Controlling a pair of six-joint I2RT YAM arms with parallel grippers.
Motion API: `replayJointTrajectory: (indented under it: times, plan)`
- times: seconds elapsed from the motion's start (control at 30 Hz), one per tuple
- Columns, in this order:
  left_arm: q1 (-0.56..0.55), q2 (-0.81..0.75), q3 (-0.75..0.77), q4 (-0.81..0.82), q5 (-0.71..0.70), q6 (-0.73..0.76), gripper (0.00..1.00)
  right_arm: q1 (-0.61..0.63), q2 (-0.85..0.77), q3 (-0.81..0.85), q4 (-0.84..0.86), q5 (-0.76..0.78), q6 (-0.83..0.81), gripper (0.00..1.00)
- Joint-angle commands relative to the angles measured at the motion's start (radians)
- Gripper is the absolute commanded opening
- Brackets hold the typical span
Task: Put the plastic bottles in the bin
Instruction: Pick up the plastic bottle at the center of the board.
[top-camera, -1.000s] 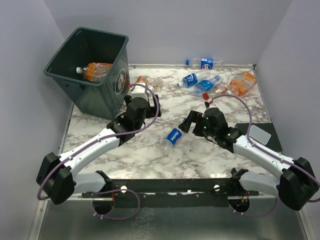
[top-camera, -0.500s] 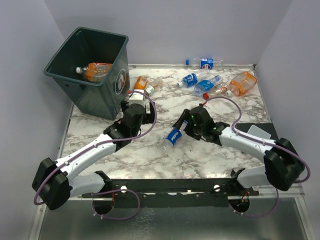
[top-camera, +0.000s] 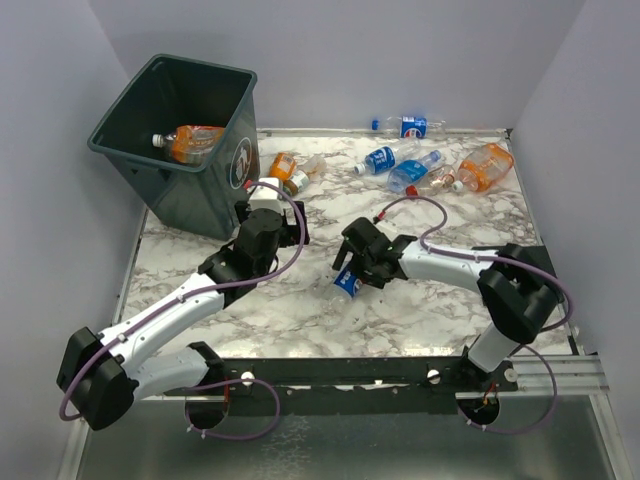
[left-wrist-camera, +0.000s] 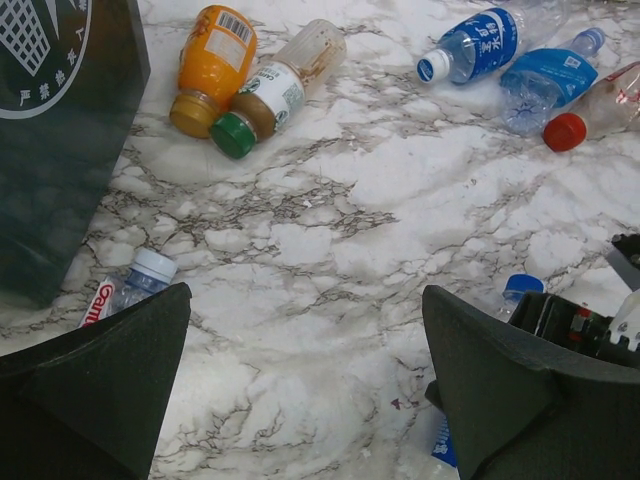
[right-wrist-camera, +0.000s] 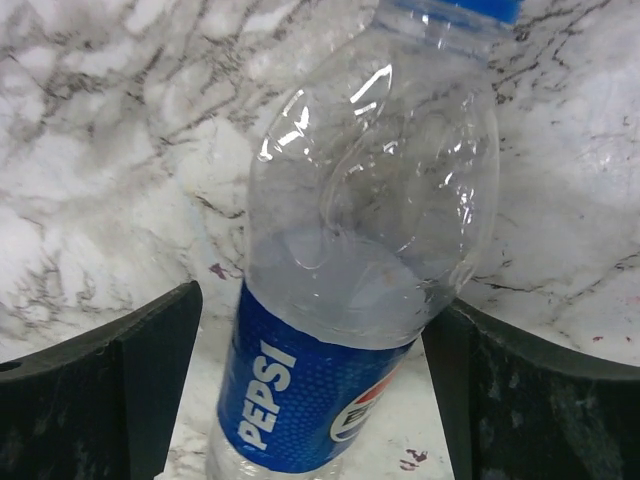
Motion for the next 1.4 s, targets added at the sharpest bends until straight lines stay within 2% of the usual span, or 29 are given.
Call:
replayJointTrajectory:
  times: [0.0,0.17,0.3,0.4,0.5,0.6,0.7,0.83,0.97,1.1,1.37]
  plan:
    - [0.0,-0.025,-0.012,0.0,-0.007,-0.02,0.99,0.029,0.04,-0.002,-0.084,0.055,0.002,0.89]
    - [0.0,-0.027,-0.01,0.0,0.001,-0.023,0.99,0.049,-0.001,-0.087,-0.054,0.054,-0.024,0.65]
    - [-0.001,-0.024,-0.011,0.0,-0.007,-0.033,0.99,0.06,-0.083,-0.141,-0.001,0.073,-0.093,0.54]
    - [-0.001,-0.033,-0.015,0.001,-0.012,-0.039,0.99,0.069,-0.215,-0.209,0.166,0.081,-0.243,0.53]
    - [-0.004,-0.05,-0.01,0.03,0.032,0.0,0.99,0.073,-0.365,-0.274,0.391,-0.029,-0.525,0.53]
    - [-0.005,-0.098,-0.033,0.124,0.134,0.023,0.99,0.079,-0.503,-0.336,0.534,-0.174,-0.726,0.52]
    - [-0.003,-0.177,-0.064,0.279,0.294,0.0,0.99,0.08,-0.607,-0.386,0.605,-0.296,-0.833,0.52]
    - [-0.003,-0.209,-0.036,0.442,0.567,0.007,0.99,0.08,-0.651,-0.404,0.616,-0.38,-0.903,0.5]
    - [-0.002,-0.112,0.087,0.407,0.77,-0.011,0.99,0.08,-0.703,-0.459,0.707,-0.446,-0.911,0.49]
    - [-0.003,-0.006,0.158,0.381,0.863,-0.07,0.99,0.081,-0.734,-0.474,0.729,-0.47,-0.91,0.49]
    - [-0.003,0.112,0.198,0.352,0.908,-0.193,0.91,0.08,-0.821,-0.474,0.694,-0.431,-0.944,0.47]
